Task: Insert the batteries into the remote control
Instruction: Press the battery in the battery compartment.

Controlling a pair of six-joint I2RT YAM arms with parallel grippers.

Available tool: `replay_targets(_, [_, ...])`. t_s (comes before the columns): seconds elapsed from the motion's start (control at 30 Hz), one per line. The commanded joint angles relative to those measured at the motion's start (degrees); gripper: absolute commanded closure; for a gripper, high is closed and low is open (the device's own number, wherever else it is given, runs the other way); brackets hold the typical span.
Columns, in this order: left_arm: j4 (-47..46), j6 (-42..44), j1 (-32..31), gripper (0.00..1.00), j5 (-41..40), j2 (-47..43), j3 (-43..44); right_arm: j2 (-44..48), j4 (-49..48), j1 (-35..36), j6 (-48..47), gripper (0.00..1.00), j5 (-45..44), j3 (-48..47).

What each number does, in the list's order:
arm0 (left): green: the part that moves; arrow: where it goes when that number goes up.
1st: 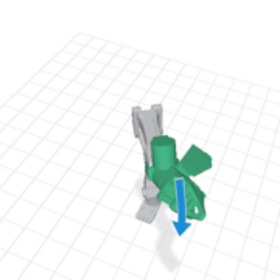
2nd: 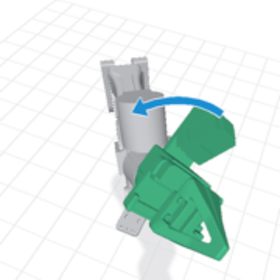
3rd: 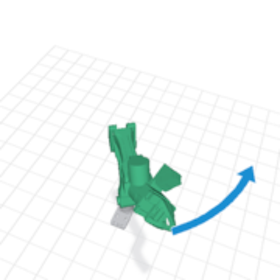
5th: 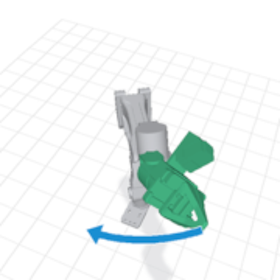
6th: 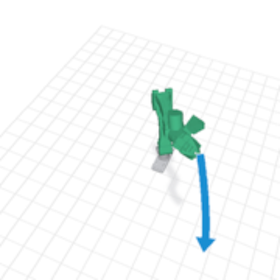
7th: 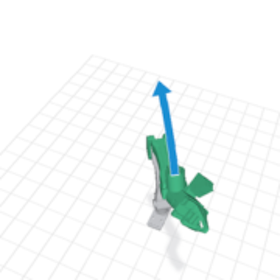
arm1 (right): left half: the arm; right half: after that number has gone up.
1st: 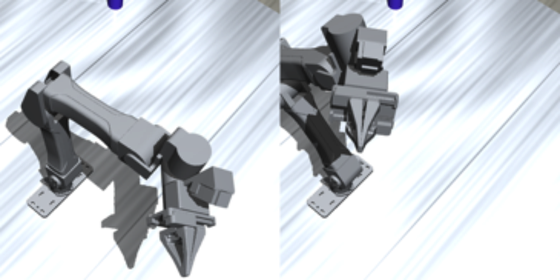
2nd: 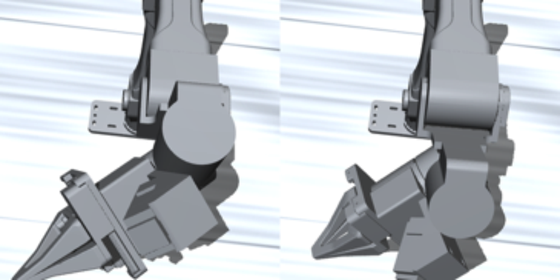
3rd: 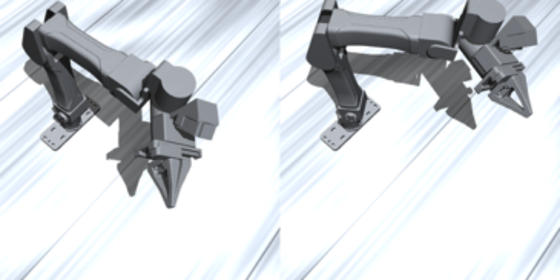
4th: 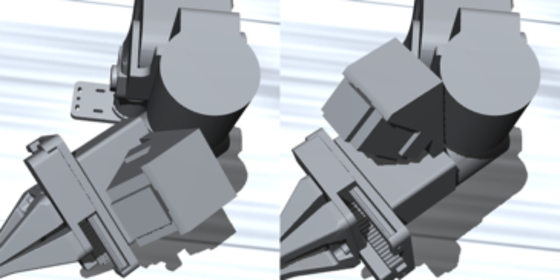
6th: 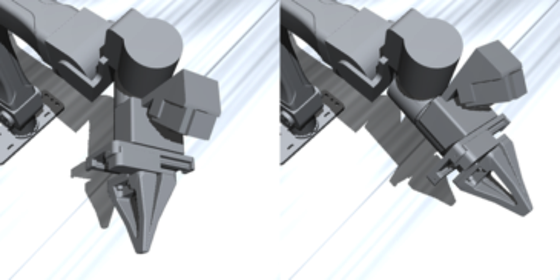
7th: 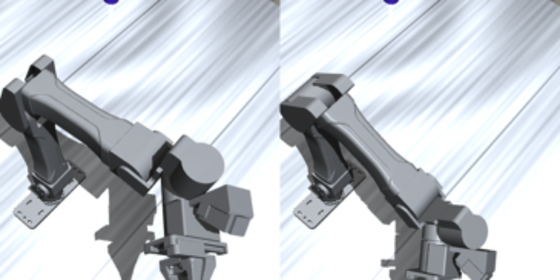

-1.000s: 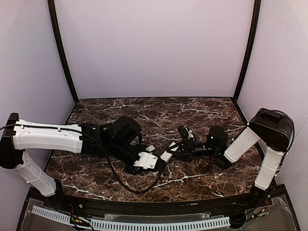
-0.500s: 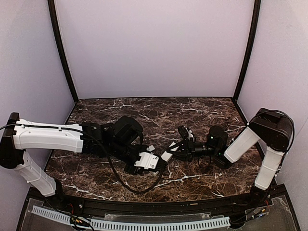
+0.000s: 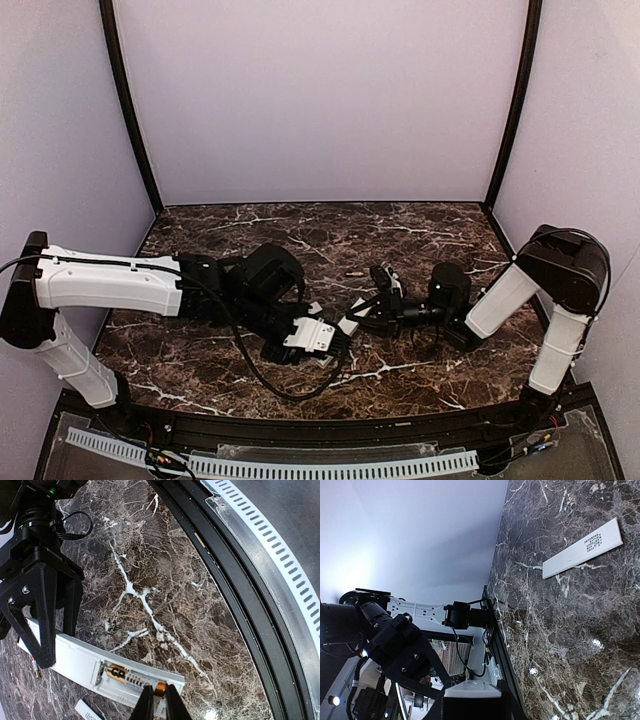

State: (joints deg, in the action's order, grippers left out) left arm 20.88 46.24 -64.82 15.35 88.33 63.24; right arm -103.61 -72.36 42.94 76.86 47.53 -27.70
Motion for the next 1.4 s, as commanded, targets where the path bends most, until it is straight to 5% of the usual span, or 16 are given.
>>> replay_targets(0.0, [-0.06,-0.65,0.04,0.92,-2.36,1.9,1.81,0.28,-11.93,1.73,1.29,1.0,0.89,-0.59])
replay_targets(1.37, [-0.47,-2.93,1.33,0.92,-5.09,6.26,3.47,-0.77,-23.27,3.55,5.42,1.0,1.96,-1.06])
